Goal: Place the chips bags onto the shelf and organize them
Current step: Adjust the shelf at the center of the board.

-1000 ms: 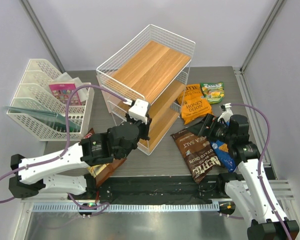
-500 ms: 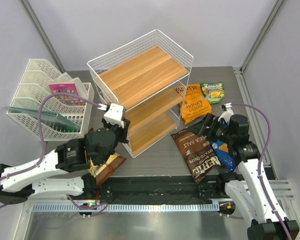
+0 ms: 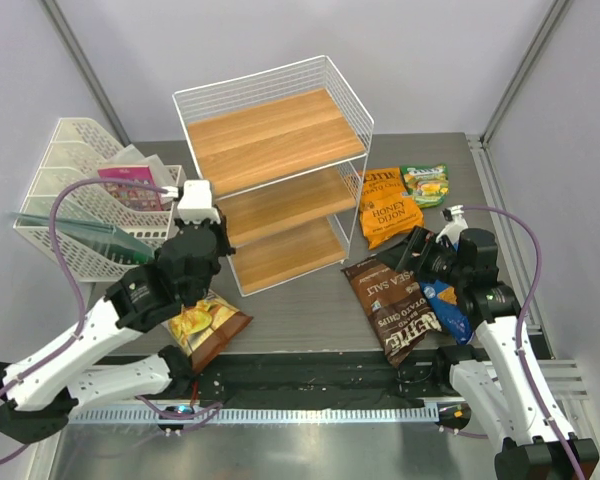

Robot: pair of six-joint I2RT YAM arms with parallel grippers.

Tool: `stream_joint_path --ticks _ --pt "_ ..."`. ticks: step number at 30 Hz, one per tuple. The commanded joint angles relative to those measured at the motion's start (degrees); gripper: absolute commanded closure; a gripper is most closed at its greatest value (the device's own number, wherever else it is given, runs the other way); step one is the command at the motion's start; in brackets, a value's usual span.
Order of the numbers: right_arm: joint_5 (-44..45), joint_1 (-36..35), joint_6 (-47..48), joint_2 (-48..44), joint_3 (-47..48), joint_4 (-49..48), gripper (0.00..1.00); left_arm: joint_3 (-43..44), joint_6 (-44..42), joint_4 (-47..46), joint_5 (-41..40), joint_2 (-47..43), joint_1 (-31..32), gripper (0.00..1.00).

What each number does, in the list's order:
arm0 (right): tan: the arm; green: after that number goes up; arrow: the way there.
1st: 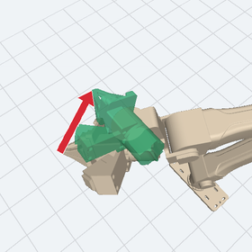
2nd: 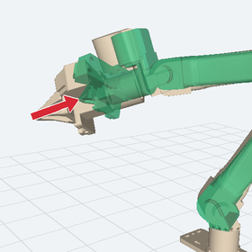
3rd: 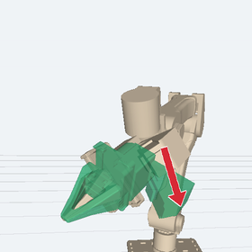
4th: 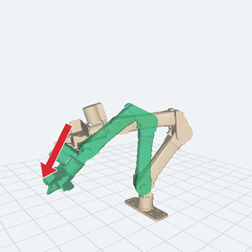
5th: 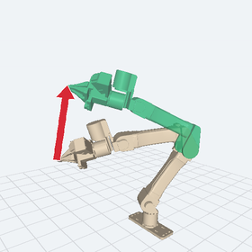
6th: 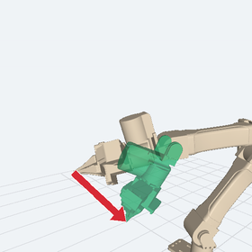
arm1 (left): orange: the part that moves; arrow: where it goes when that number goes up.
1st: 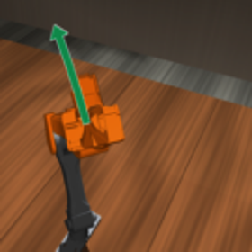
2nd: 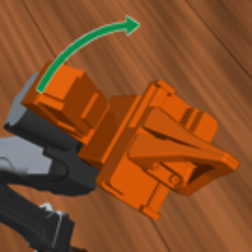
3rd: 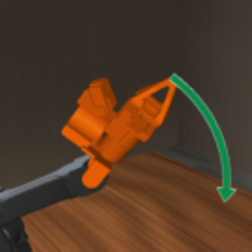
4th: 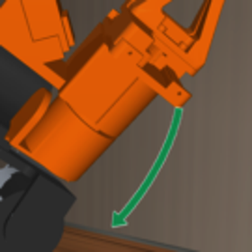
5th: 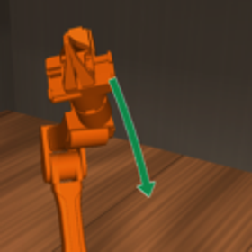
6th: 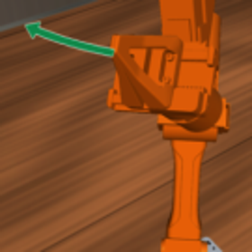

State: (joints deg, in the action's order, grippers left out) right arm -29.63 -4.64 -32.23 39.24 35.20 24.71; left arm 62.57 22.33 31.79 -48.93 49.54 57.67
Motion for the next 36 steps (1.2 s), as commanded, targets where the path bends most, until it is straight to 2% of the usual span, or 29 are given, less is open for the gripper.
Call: stream_joint_path --ticks 1,5,10,14,17,21,22,23,24,27,28,29,30,31,36 --pt "1.59 -0.10 3.13 -0.92 3.20 1.13 0.06 -0.43 4.92 -2.08 4.28 6.87 -5.28 1.00" --pt "2.91 -0.10 4.10 -2.33 3.82 2.54 0.06 1.77 5.71 -1.21 6.39 9.96 -8.45 1.00" --pt "2.82 -0.10 4.28 -2.42 3.21 2.54 0.06 1.42 5.53 -1.03 6.39 10.23 -8.71 1.00" --pt "4.93 -0.10 5.24 -1.45 3.03 2.10 0.04 -0.68 3.17 -0.42 9.89 8.47 -8.71 1.00" --pt "6.07 -0.10 4.37 -0.05 2.60 -0.35 0.03 -2.09 2.20 0.55 11.48 6.37 -8.71 1.00" --pt "6.77 -0.54 3.57 0.13 -0.74 -11.14 0.03 -2.62 1.93 2.39 9.65 4.69 -8.71 1.00" --pt "8.17 -1.06 3.66 0.30 -1.70 -12.30 0.03 -2.54 1.76 2.92 9.12 4.34 -8.71 0.91" --pt "10.27 -1.85 4.36 1.79 -1.89 -13.53 0.03 -2.45 1.58 3.01 8.85 4.34 -8.71 0.51" --pt "11.68 -3.86 4.71 3.19 -1.80 -14.24 0.03 -2.54 1.32 2.93 8.50 4.08 -8.80 0.40" --pt "17.46 -9.31 6.82 8.89 -0.31 -15.38 0.03 -2.36 0.53 2.05 8.58 4.16 -9.24 0.39" --pt "20.98 -14.90 7.44 9.96 0.13 -16.09 0.02 -2.36 0.52 1.96 8.41 4.34 -9.50 0.34" --pt "24.23 -17.22 8.40 11.37 0.48 -16.62 0.02 -2.36 0.52 1.70 8.50 4.77 -9.68 0.28" --pt "28.79 -19.15 8.76 12.60 0.92 -17.49 0.02 -2.19 0.61 1.61 8.67 4.95 -9.86 0.28" --pt "29.36 -21.00 8.76 15.22 1.71 -18.20 0.02 -2.18 0.61 1.43 8.85 5.13 -9.94 0.28" --pt "36.12 -22.51 10.95 22.71 4.00 -22.06 0.02 -1.83 0.17 1.17 9.64 5.57 -10.65 0.29"
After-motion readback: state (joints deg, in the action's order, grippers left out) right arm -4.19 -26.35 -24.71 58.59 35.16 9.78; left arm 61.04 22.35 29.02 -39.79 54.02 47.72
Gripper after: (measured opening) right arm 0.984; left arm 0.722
